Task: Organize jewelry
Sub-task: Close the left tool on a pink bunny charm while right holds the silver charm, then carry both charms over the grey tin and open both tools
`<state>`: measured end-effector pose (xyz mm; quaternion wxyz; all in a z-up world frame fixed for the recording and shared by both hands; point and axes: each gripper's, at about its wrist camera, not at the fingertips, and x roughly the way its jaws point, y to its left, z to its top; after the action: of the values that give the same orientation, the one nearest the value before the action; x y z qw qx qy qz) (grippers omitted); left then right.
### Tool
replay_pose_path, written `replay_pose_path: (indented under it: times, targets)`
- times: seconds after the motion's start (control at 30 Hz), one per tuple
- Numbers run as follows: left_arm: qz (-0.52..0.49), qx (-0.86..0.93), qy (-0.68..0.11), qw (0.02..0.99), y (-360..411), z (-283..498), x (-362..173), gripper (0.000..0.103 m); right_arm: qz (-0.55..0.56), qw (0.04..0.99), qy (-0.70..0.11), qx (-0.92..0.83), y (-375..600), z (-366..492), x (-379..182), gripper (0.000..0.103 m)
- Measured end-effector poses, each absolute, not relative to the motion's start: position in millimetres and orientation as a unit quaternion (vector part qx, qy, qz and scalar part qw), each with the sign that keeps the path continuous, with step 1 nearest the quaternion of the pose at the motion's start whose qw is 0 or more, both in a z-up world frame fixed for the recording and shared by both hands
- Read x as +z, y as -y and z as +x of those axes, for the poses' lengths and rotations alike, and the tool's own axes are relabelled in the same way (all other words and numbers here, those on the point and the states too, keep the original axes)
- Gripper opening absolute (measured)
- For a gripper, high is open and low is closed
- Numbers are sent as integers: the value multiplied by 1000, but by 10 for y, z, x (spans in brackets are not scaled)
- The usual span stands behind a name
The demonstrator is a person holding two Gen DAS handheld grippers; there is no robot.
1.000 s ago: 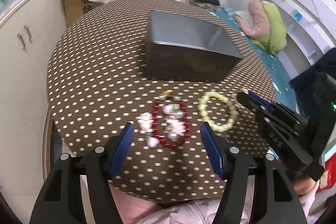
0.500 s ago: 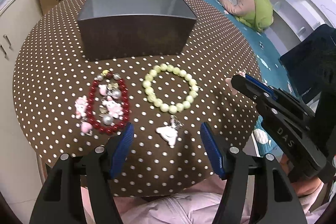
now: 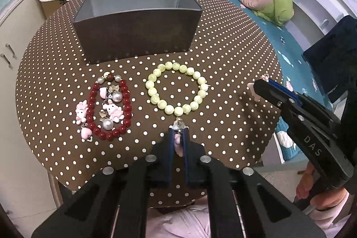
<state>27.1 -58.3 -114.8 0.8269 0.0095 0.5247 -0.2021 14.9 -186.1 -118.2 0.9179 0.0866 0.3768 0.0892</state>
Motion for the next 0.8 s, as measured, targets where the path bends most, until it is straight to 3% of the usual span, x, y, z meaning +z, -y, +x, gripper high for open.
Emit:
replay_pose_path:
  times: [0.37,0.43,0.47,0.67,0.73,0.8]
  targets:
    - [9,-213,-508,835,359,246,-1017,9,90,917,-377,92,1837,178,-1161,11]
    - [20,-215,-512,832,367,182,-1024,47,93,917,-378,90,1837,176,-1161,11]
    - [18,-220,-505,834,365,153,-1015,50,94,917,-378,90,1842,176,-1164,11]
    - [31,-211,-524,825,399,121,-1143,44,98,914,-383,90,1840,173,-1199,11]
    - [57,-209,-513,831,446,75,-1149,27,99,913,-386,89,1836,175,-1221,11]
    - [91,-210,-499,836,505,12,-1159,21,102,912,-388,89,1845,177,-1245,11]
